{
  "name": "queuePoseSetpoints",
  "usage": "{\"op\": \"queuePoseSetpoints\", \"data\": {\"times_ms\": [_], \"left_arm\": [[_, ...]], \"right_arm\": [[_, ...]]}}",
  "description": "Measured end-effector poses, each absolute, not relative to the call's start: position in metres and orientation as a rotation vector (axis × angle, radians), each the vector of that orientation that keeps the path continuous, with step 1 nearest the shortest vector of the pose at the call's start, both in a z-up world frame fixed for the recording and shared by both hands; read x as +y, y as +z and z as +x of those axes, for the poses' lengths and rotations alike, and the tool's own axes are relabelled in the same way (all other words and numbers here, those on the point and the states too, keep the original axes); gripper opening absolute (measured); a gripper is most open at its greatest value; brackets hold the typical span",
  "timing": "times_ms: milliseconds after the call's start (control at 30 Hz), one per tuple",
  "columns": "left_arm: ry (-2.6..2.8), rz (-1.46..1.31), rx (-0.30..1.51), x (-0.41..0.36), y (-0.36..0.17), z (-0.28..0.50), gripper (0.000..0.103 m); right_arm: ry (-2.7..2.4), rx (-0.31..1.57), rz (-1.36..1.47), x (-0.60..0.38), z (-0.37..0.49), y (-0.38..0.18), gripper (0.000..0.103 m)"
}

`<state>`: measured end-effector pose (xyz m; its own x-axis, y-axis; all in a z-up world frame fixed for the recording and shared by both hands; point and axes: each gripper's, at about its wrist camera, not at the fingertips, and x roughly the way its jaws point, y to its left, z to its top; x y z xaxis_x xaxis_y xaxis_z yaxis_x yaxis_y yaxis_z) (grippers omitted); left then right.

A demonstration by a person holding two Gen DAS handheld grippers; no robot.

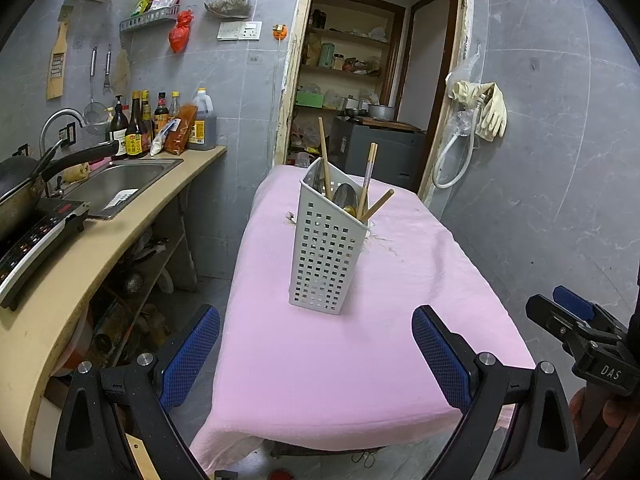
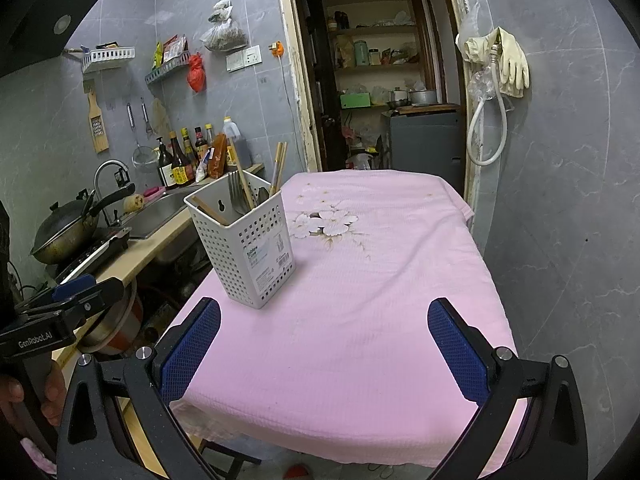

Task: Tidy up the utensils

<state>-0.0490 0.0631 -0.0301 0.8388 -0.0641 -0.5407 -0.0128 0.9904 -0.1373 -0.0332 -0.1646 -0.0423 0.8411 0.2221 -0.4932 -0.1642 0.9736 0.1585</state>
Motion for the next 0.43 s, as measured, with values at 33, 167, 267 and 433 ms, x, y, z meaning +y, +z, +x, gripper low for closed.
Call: {"op": "queuePoseSetpoints", "data": {"times_ms": [33, 167, 267, 433], "left_arm": [[-0.026, -0.137, 0.576, 0.063, -0.031, -0.049, 0.097], [-0.026, -0.138, 0.577, 0.063, -0.031, -0.048, 0.097], [-0.027, -0.137, 0.577, 0.063, -0.031, -0.047, 0.097], [-0.022, -0.137, 0.585, 0.062, -0.034, -0.043, 0.097]], "right_arm": [[0.205, 0.535, 0.112, -0.165, -0.032, -0.043, 0.102], [0.206, 0.537, 0.112, -0.165, -0.031, -0.043, 0.102], [0.209, 0.541, 0.111, -0.166, -0.027, -0.046, 0.102], [0.212, 0.552, 0.114, -0.168, -0.018, -0.050, 0.102]]}}
